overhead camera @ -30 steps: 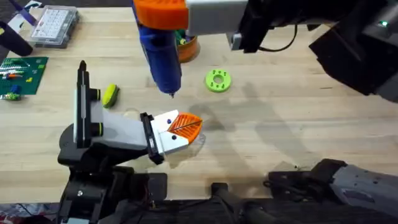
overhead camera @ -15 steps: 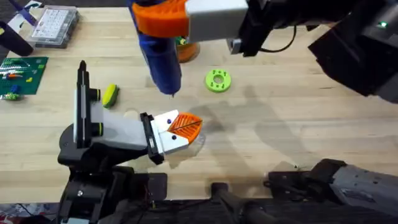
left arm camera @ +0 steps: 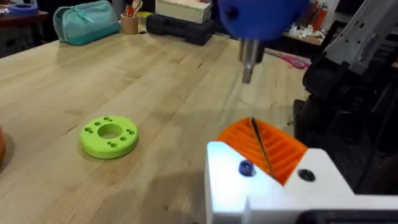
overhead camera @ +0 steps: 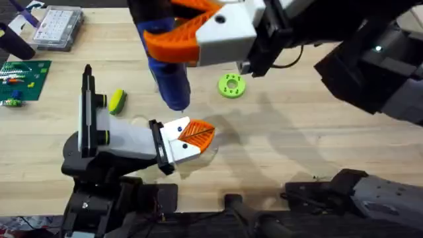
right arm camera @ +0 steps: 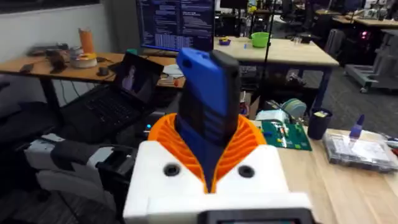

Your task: Pick up the gripper from the table and insert it into the empty holder that is missing its gripper. Then pick up a screw, insert it into the mounting hole, and use the screwdriver to tighten it. Finally, clean up the table by picking up the vegetable and placing it into the bucket.

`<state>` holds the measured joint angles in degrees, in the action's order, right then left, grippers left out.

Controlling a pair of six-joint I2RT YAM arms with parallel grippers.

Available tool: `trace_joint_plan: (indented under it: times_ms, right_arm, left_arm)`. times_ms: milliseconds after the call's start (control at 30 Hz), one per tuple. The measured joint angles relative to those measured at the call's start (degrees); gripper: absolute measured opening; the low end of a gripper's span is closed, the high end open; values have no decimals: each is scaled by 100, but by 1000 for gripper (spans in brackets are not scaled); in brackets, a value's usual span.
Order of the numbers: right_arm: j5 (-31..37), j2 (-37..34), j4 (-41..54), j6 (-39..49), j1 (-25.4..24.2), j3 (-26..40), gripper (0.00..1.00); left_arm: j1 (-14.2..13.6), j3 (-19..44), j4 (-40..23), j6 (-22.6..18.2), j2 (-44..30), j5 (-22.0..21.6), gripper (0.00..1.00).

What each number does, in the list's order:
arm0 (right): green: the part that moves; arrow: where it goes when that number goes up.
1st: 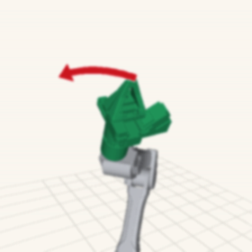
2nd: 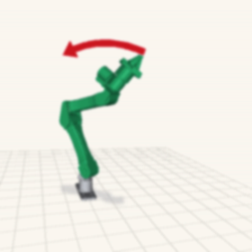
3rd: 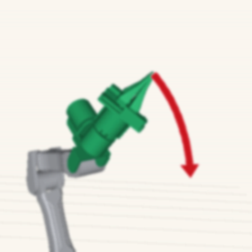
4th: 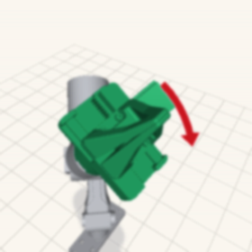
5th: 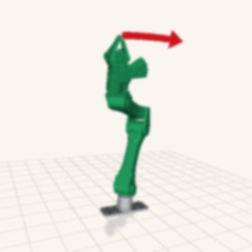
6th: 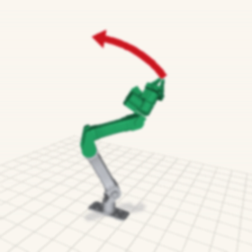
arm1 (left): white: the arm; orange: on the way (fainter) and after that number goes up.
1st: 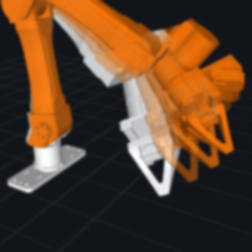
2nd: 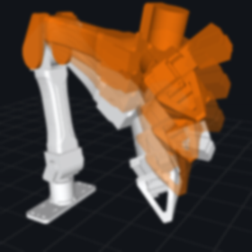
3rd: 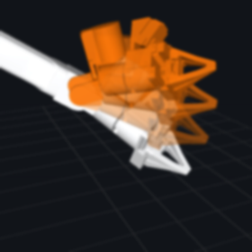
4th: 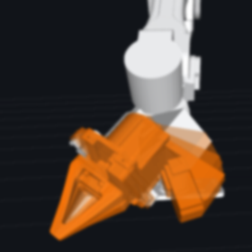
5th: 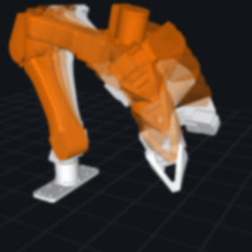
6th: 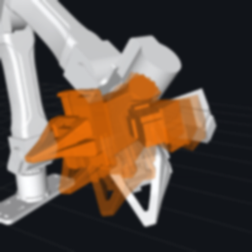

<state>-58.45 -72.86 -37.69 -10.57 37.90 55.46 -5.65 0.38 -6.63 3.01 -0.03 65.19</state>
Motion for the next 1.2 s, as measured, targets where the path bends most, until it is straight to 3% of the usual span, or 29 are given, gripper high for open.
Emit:
trace_joint_plan:
  times_ms: [500,1200]
  right_arm:
    - [2,0,-528,-48,65,-334,27]
    - [-11,0,-551,-56,174,-504,27]
  left_arm:
    - [0,0,0,0,0,0,16]
    - [0,0,0,0,0,0,16]
